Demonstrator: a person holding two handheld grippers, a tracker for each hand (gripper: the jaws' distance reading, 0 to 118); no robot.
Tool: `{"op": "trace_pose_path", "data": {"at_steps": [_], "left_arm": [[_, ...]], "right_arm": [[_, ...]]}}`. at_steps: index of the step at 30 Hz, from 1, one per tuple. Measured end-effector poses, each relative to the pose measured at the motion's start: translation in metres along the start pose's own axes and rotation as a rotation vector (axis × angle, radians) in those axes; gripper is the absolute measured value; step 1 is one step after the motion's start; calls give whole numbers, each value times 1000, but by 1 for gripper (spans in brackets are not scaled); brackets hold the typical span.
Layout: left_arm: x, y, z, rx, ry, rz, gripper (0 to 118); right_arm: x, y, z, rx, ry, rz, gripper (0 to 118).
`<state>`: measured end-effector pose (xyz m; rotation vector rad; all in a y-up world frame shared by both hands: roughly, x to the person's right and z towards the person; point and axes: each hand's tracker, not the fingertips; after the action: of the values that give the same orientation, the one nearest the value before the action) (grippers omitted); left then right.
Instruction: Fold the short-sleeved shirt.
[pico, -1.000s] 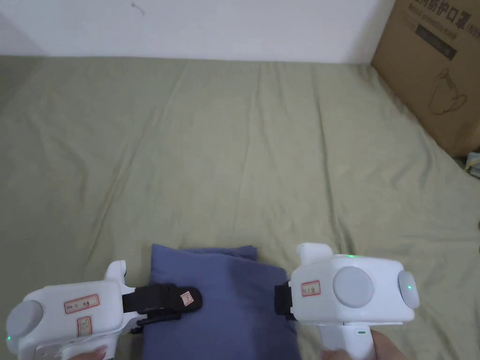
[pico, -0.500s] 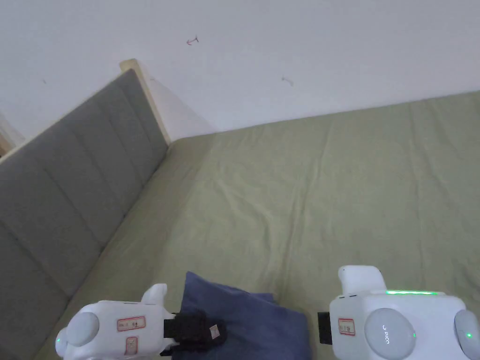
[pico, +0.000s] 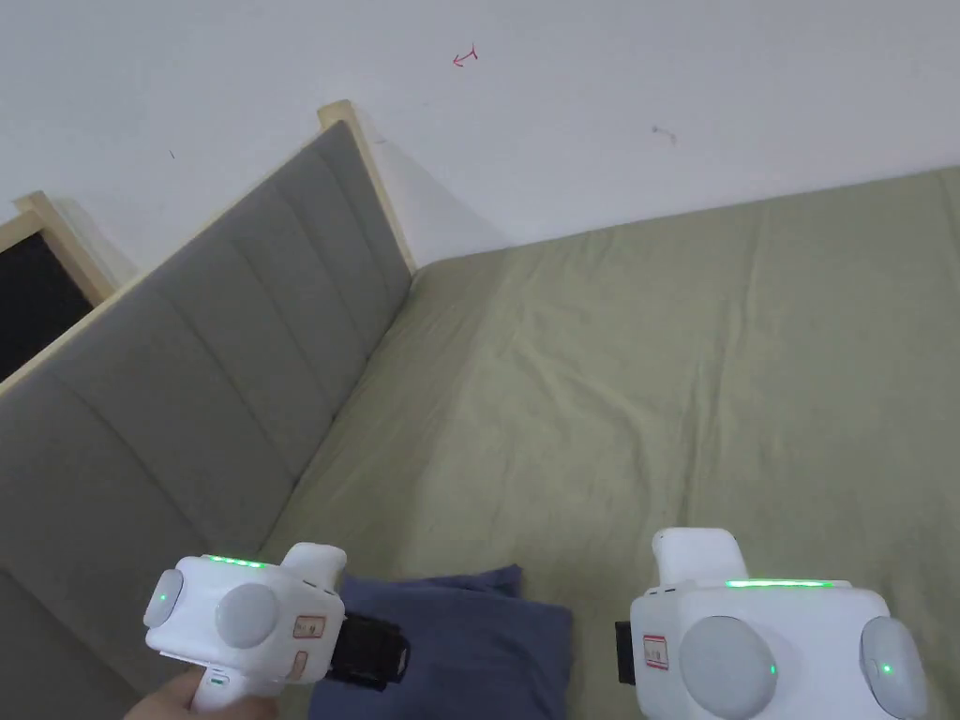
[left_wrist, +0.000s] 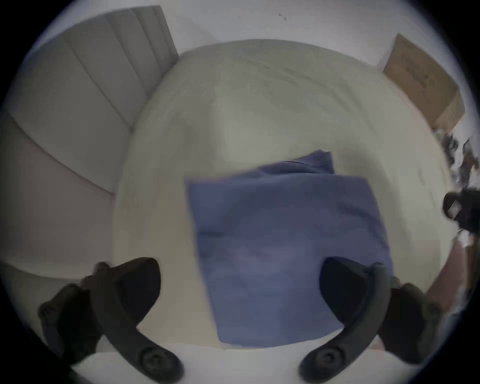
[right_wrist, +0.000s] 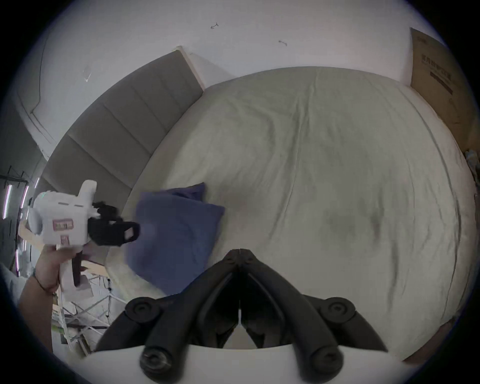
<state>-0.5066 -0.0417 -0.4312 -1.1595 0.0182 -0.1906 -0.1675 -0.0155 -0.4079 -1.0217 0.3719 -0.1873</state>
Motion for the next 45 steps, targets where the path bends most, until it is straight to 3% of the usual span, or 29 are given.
{"op": "trace_pose_path", "data": {"at_steps": [4, 10, 11, 12, 15, 16, 17, 20, 23, 26, 35, 39, 42, 45], "left_arm": [[7, -9, 21, 89, 163, -30, 113], [35, -17, 49, 107, 196, -24, 109], [40, -17, 56, 120, 189, -6, 95], [49, -18, 61, 136, 173, 30, 73], [73, -21, 76, 187, 159, 123, 40], [85, -21, 80, 201, 157, 151, 8], [95, -22, 87, 239, 148, 169, 2], [136, -20, 105, 341, 96, 225, 1], [188, -11, 126, 432, 12, 250, 1], [250, 4, 156, 556, -47, 225, 1], [390, 48, 260, 876, -98, 117, 1], [419, 51, 298, 1020, -79, 133, 1], [428, 42, 320, 1104, -53, 157, 1], [432, 35, 331, 1137, -32, 156, 2]], "right_arm": [[-2, -4, 0, 16, -21, -2, 0], [1, -10, 10, 31, -35, -9, 0], [2, -11, 13, 38, -36, -2, 0], [3, -11, 17, 42, -37, 4, 0], [9, -9, 30, 58, -22, 17, 0], [12, -8, 35, 68, -14, 28, 0], [16, -8, 42, 80, 4, 50, 0], [38, -13, 69, 168, 7, 104, 0], [74, -14, 100, 235, -18, 64, 0], [117, -10, 135, 282, -92, 20, 0], [219, 8, 275, 562, -308, 53, 0], [240, 9, 330, 697, -405, 60, 0], [244, 12, 361, 808, -417, 39, 1], [239, 14, 378, 886, -437, 76, 6]]}}
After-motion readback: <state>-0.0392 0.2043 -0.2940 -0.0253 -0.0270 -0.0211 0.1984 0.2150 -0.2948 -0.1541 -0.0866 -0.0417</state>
